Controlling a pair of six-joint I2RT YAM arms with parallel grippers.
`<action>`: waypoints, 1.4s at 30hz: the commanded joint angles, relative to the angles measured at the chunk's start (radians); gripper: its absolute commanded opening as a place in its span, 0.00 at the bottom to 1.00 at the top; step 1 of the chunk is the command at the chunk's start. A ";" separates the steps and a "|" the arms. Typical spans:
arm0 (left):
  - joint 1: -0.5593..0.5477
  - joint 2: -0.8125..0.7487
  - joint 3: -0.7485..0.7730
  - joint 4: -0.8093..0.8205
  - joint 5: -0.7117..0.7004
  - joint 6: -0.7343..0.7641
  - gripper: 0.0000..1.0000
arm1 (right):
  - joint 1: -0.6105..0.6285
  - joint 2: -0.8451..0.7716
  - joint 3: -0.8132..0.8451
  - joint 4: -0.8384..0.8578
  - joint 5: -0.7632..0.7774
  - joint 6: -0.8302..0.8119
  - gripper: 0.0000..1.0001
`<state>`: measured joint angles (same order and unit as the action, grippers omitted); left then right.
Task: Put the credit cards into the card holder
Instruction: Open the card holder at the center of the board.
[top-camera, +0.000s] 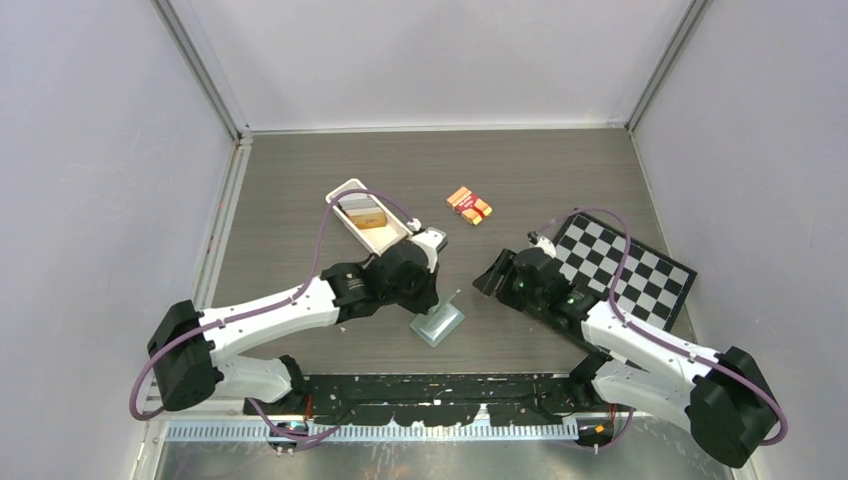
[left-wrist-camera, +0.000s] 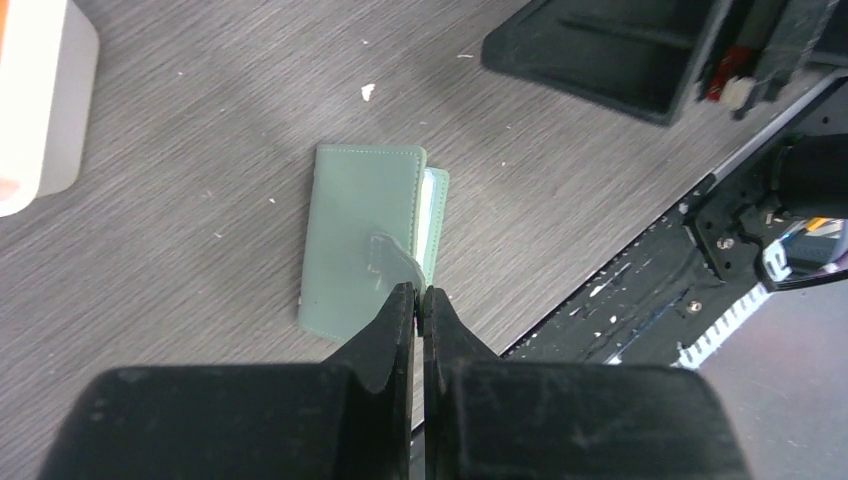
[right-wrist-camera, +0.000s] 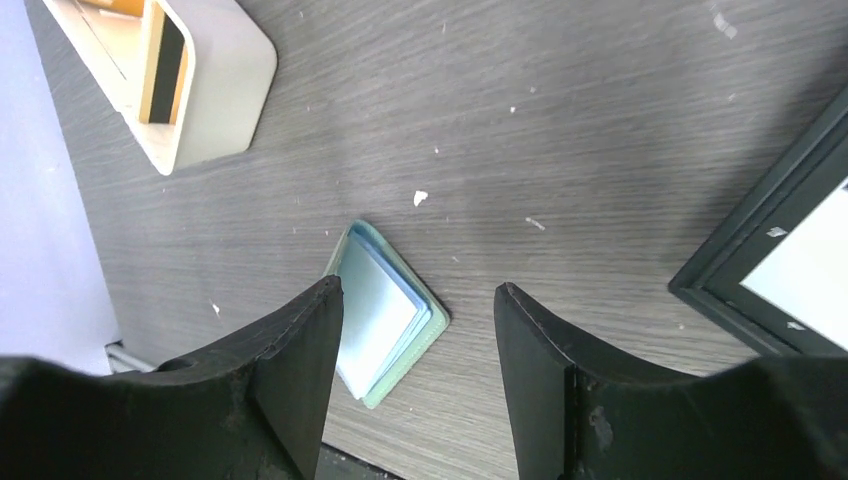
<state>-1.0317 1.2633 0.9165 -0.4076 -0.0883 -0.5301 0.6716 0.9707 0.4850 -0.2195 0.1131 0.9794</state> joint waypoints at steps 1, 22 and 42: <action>0.022 -0.003 0.004 0.100 0.066 -0.057 0.00 | -0.004 0.032 -0.060 0.136 -0.097 0.067 0.62; 0.222 0.053 -0.191 0.385 0.191 -0.307 0.00 | -0.004 -0.095 -0.160 0.151 -0.126 0.175 0.48; 0.269 -0.005 -0.262 0.199 0.114 -0.219 0.00 | -0.001 0.228 -0.070 0.367 -0.265 0.156 0.35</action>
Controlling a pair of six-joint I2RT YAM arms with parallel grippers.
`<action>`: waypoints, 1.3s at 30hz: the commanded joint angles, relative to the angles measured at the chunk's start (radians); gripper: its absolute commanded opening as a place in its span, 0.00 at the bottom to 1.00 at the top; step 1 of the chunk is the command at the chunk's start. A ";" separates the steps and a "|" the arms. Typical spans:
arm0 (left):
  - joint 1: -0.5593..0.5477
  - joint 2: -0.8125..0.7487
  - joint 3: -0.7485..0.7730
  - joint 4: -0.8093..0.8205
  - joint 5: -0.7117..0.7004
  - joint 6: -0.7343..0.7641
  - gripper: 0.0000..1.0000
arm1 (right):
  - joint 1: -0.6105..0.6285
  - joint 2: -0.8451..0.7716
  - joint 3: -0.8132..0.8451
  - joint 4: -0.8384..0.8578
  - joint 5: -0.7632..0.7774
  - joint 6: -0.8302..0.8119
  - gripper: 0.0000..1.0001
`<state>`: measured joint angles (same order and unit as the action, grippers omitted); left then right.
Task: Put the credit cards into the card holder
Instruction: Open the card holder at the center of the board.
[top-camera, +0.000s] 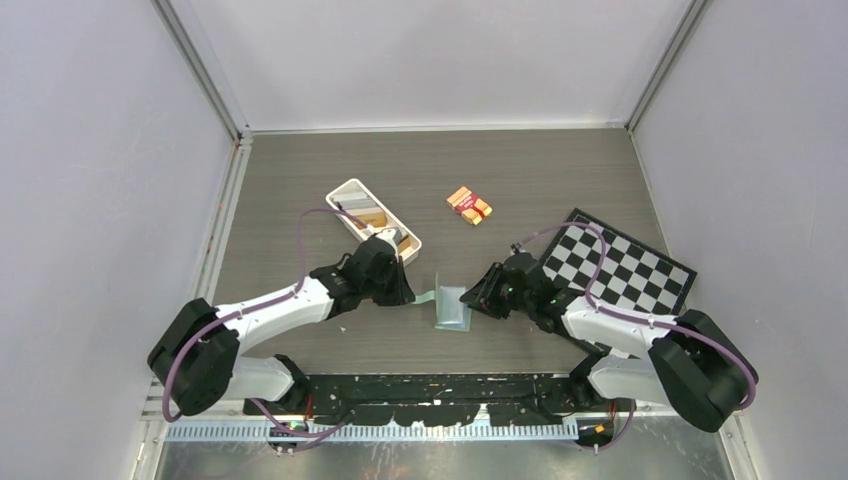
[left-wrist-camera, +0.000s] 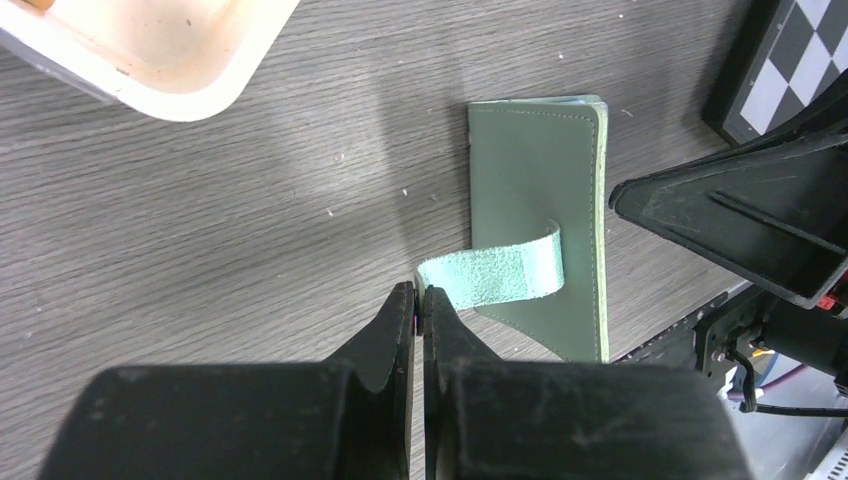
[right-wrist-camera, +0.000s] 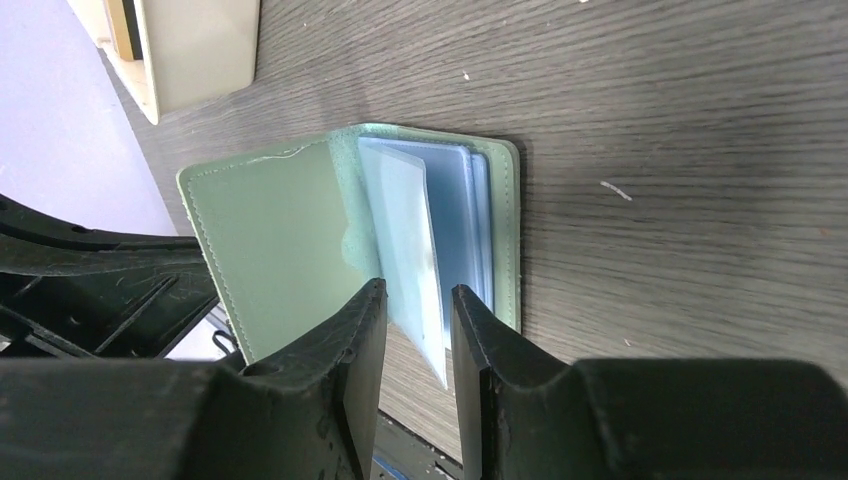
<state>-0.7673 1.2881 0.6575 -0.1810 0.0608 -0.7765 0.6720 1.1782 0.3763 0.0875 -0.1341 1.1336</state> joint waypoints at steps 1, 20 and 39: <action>0.005 -0.027 -0.002 -0.032 -0.040 0.030 0.00 | -0.001 0.026 0.039 0.060 -0.018 0.000 0.35; 0.005 0.009 -0.010 -0.058 -0.086 0.049 0.00 | 0.020 0.138 0.055 0.097 -0.030 -0.011 0.35; 0.005 0.065 -0.031 -0.074 -0.120 0.083 0.00 | 0.066 0.206 0.105 0.186 -0.095 -0.021 0.35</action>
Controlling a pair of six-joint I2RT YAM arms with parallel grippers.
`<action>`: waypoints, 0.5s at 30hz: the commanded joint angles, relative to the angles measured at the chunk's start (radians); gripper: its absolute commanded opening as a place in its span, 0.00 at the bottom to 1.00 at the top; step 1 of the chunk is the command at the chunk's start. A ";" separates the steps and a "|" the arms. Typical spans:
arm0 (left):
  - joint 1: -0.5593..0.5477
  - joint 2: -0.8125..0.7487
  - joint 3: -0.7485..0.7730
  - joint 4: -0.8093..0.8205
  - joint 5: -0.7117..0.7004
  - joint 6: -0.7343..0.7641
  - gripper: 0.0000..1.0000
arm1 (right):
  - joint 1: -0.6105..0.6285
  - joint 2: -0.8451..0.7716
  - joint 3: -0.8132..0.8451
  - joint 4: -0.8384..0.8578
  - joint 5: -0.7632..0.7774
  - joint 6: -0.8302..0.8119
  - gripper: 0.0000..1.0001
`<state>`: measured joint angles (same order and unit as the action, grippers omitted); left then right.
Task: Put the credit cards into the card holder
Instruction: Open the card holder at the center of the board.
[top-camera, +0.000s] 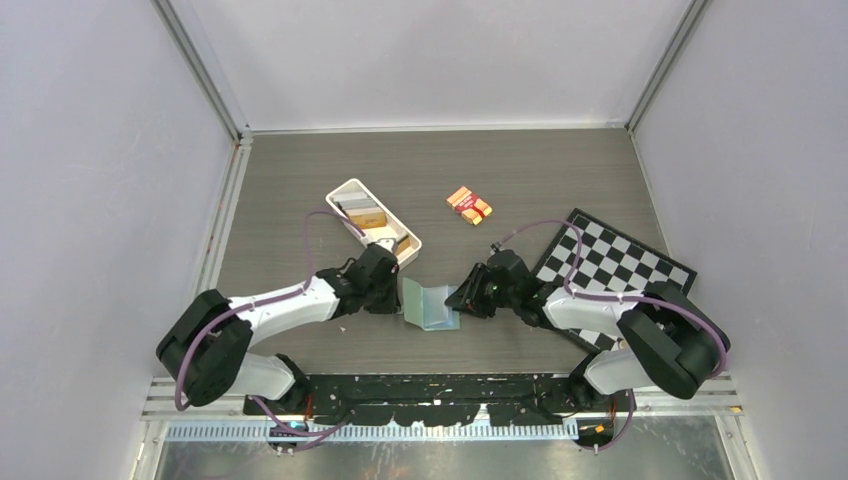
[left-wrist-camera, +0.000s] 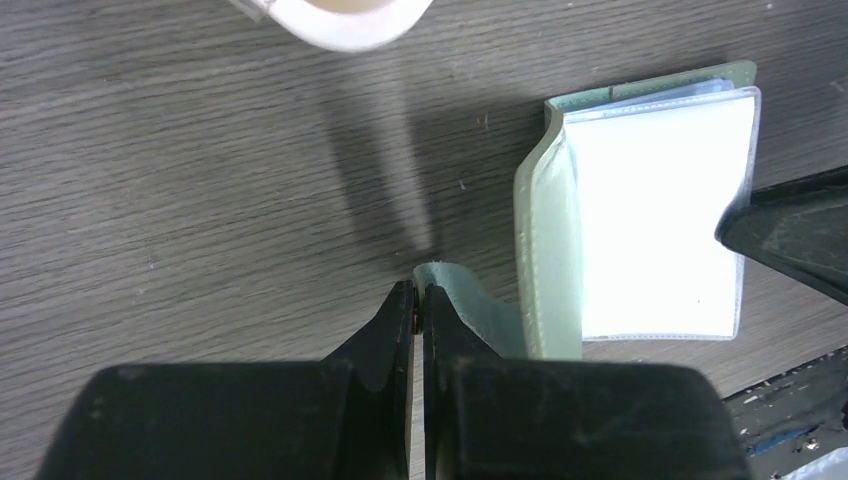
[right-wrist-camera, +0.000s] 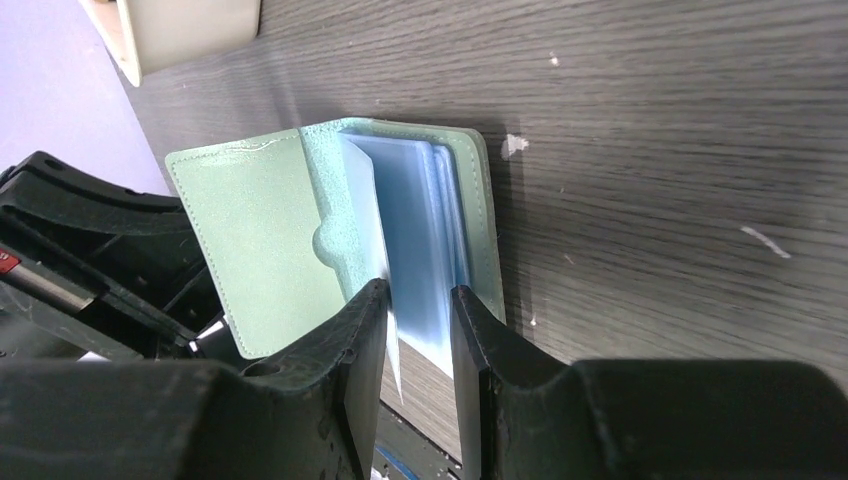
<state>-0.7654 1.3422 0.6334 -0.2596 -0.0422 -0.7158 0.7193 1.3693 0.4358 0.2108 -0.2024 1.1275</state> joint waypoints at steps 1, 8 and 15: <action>0.003 0.014 -0.009 0.005 -0.016 0.023 0.00 | 0.022 0.018 0.050 0.067 -0.032 -0.018 0.35; 0.003 0.038 -0.010 0.007 -0.027 0.032 0.00 | 0.056 0.019 0.080 0.102 -0.054 -0.032 0.35; 0.003 0.068 -0.011 0.023 -0.020 0.035 0.00 | 0.078 0.054 0.096 0.126 -0.060 -0.039 0.35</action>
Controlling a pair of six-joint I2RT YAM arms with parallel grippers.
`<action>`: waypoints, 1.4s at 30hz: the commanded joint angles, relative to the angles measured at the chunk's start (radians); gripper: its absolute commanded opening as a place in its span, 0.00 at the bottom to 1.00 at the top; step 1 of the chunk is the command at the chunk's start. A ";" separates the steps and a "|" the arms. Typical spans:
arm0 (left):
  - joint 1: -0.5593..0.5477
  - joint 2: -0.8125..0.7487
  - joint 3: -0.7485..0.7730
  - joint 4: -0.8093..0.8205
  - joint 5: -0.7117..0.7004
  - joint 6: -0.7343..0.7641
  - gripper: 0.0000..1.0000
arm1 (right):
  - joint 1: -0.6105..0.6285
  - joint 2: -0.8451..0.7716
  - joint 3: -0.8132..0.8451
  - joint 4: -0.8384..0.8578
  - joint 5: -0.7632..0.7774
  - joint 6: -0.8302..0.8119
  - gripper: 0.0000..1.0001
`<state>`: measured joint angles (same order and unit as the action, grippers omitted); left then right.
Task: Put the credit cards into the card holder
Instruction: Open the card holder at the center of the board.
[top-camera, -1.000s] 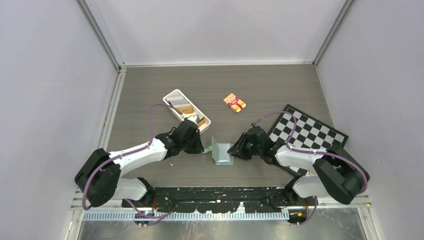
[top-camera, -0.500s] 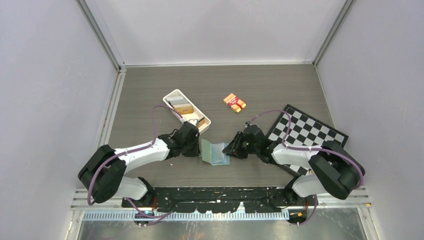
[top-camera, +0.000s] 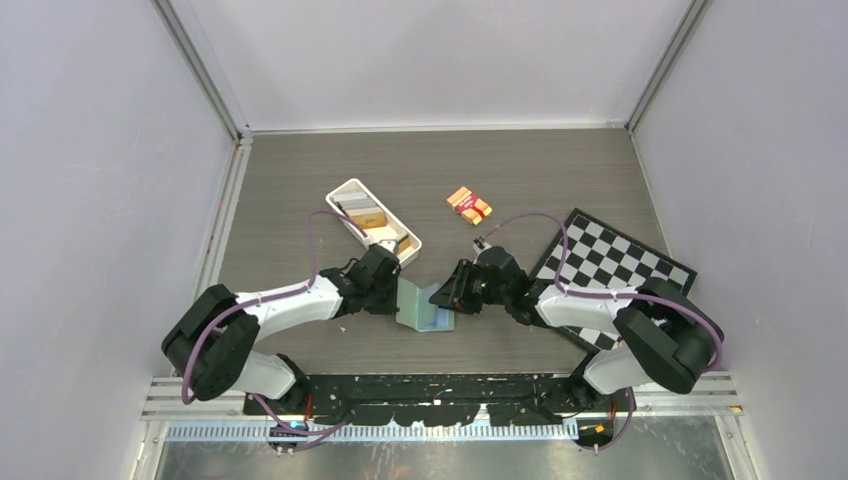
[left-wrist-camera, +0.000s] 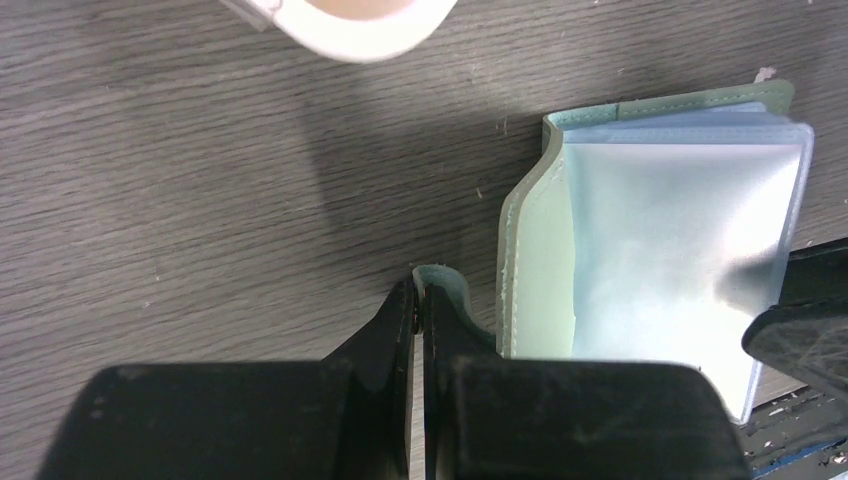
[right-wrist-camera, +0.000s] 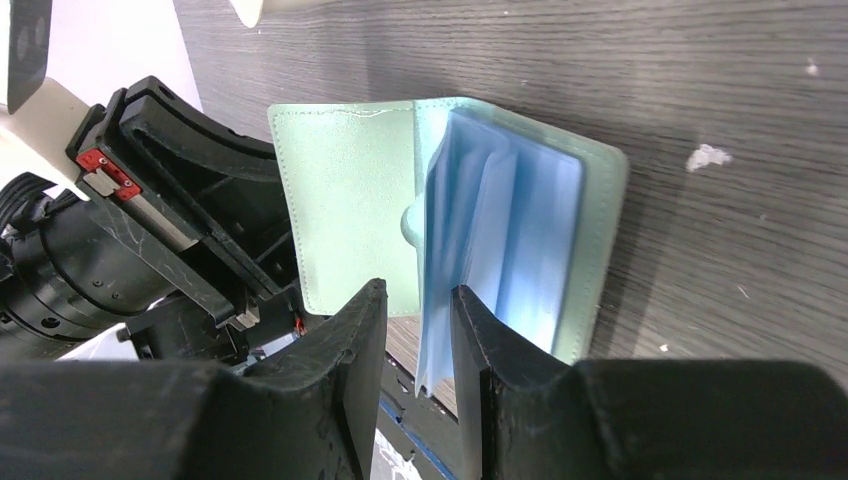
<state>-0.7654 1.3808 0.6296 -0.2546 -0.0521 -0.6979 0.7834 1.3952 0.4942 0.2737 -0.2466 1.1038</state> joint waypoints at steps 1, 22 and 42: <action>0.003 0.034 -0.009 0.020 -0.009 0.018 0.00 | 0.018 0.036 0.039 0.068 -0.016 -0.015 0.35; 0.003 -0.048 -0.036 -0.065 -0.107 0.064 0.19 | 0.074 0.204 0.167 0.050 0.054 -0.027 0.52; 0.003 -0.360 0.010 -0.245 -0.033 0.069 0.45 | 0.074 0.141 0.273 -0.258 0.170 -0.119 0.15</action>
<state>-0.7654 1.0275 0.5724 -0.4747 -0.1471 -0.6441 0.8516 1.6196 0.7094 0.1528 -0.1547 1.0489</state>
